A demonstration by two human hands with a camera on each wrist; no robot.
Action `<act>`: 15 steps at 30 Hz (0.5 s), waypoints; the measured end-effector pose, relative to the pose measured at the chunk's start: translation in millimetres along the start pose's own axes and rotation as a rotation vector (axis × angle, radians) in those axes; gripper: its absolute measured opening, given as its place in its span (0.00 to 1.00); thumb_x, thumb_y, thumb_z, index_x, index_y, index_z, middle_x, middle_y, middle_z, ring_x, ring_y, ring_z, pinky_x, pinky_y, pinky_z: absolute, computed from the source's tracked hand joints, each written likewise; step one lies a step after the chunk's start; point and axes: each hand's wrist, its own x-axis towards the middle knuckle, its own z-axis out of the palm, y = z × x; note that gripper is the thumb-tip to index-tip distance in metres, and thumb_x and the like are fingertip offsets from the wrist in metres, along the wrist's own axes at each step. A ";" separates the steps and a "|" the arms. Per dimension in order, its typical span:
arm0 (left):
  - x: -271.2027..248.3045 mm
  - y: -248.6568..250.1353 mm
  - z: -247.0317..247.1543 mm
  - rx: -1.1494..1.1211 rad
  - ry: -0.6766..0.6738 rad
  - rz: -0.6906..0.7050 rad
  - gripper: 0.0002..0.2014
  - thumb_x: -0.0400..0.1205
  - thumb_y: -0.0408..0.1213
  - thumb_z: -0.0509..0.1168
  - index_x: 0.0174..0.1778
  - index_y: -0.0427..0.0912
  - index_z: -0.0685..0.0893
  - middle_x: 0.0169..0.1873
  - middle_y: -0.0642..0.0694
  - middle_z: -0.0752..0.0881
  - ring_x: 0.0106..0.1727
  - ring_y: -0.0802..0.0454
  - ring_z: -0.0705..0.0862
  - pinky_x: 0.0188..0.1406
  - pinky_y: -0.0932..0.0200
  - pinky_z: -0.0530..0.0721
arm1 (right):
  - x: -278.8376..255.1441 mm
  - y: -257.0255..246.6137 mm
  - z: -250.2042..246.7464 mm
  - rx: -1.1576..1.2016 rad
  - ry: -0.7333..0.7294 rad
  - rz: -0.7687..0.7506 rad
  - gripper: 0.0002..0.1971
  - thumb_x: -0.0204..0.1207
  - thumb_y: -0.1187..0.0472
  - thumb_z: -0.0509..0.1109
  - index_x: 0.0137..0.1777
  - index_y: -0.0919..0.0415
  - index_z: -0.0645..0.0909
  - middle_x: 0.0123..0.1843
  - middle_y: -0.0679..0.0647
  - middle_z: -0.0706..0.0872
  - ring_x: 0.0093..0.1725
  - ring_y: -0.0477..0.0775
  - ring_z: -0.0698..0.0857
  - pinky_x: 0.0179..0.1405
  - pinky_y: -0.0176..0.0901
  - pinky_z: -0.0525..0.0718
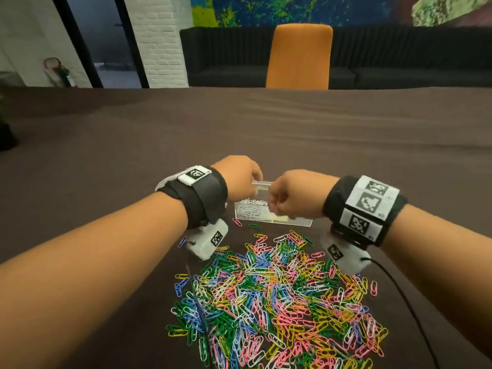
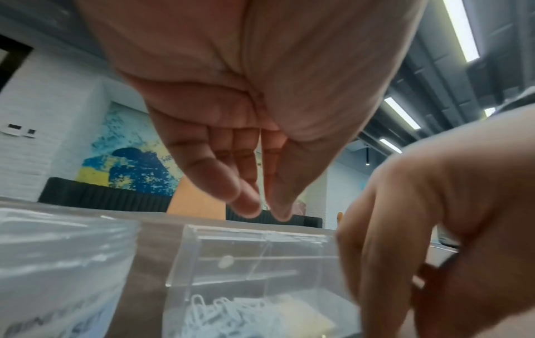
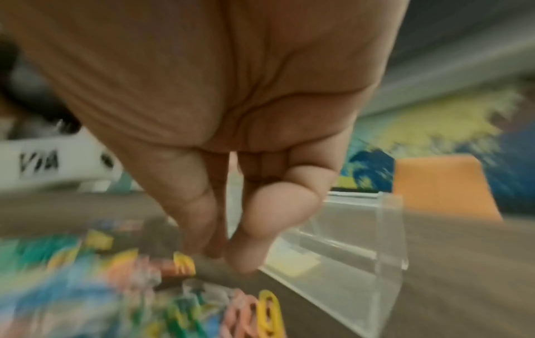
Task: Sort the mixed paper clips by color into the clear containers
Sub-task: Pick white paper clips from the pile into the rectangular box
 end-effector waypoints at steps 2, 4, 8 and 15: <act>-8.2 1.7 1.3 -0.004 0.036 0.020 0.09 0.79 0.39 0.70 0.54 0.52 0.88 0.48 0.56 0.87 0.53 0.53 0.85 0.54 0.57 0.83 | -2.0 -5.5 23.3 -0.216 -0.144 -0.007 0.10 0.80 0.61 0.65 0.52 0.54 0.88 0.43 0.46 0.86 0.43 0.52 0.83 0.45 0.41 0.80; -18.7 6.8 6.1 -0.020 0.014 0.045 0.04 0.77 0.38 0.70 0.45 0.50 0.89 0.37 0.58 0.86 0.44 0.56 0.85 0.49 0.58 0.84 | 1.8 -9.8 44.1 -0.419 -0.231 0.001 0.11 0.80 0.60 0.66 0.59 0.56 0.86 0.49 0.51 0.86 0.46 0.57 0.84 0.47 0.45 0.84; -37.8 17.9 26.8 0.022 -0.199 0.092 0.03 0.76 0.39 0.73 0.39 0.46 0.90 0.32 0.55 0.88 0.36 0.55 0.85 0.41 0.61 0.83 | 8.6 -7.8 52.9 -0.449 -0.291 -0.015 0.16 0.81 0.57 0.68 0.67 0.51 0.82 0.60 0.53 0.86 0.57 0.59 0.86 0.54 0.48 0.84; -46.0 4.8 43.7 0.082 -0.340 0.021 0.06 0.75 0.43 0.77 0.44 0.46 0.91 0.36 0.54 0.89 0.42 0.53 0.86 0.47 0.57 0.86 | -4.9 8.6 39.3 -0.302 -0.175 0.015 0.10 0.83 0.57 0.64 0.56 0.59 0.83 0.50 0.53 0.86 0.51 0.56 0.85 0.55 0.45 0.83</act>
